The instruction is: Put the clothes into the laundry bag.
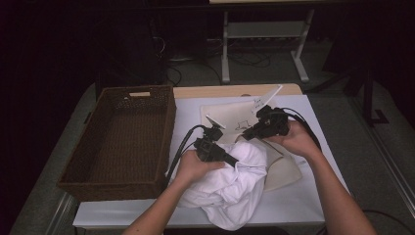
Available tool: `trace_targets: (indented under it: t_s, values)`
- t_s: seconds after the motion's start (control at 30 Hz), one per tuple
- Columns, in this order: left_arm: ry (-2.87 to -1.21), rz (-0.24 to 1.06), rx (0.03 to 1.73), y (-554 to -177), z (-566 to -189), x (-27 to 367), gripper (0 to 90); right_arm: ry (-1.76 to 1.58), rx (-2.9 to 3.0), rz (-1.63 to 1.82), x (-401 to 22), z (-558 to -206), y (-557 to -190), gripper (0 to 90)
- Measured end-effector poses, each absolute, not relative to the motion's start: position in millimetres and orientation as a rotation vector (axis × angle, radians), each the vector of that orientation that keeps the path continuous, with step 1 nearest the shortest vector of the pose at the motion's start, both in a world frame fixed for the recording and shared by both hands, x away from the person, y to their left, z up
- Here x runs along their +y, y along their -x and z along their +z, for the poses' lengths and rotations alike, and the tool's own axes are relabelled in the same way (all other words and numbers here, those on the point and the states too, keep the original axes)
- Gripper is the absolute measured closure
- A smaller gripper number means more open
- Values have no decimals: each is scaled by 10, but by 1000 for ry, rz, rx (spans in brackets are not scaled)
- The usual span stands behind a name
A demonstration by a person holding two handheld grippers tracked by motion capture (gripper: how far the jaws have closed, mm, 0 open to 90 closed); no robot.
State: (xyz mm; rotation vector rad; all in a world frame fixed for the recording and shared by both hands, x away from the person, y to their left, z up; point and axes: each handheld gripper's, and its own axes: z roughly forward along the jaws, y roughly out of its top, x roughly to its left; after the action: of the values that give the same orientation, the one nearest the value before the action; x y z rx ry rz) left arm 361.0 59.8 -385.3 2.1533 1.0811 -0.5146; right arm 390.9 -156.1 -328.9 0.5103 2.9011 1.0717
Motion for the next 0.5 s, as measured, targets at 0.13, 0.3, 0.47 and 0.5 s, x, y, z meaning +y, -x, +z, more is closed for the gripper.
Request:
trace_targets:
  t_s: [0.13,0.3,0.47,0.5]
  values:
    - [-2108,-520,1130,-3665,-3940,607,713,-482,2934,1073,-1494,-3346,-3875,861]
    - [-2078,-484,1170,-3714,-4004,618,713,-445,2948,1060,-1448,-3376,-3827,861]
    - [-2047,-470,1177,-3672,-3991,643,715,-481,2953,1074,-1499,-3447,-3839,864]
    - [-2017,-497,1173,-3660,-3974,661,715,-486,2950,1070,-1517,-3460,-3840,864]
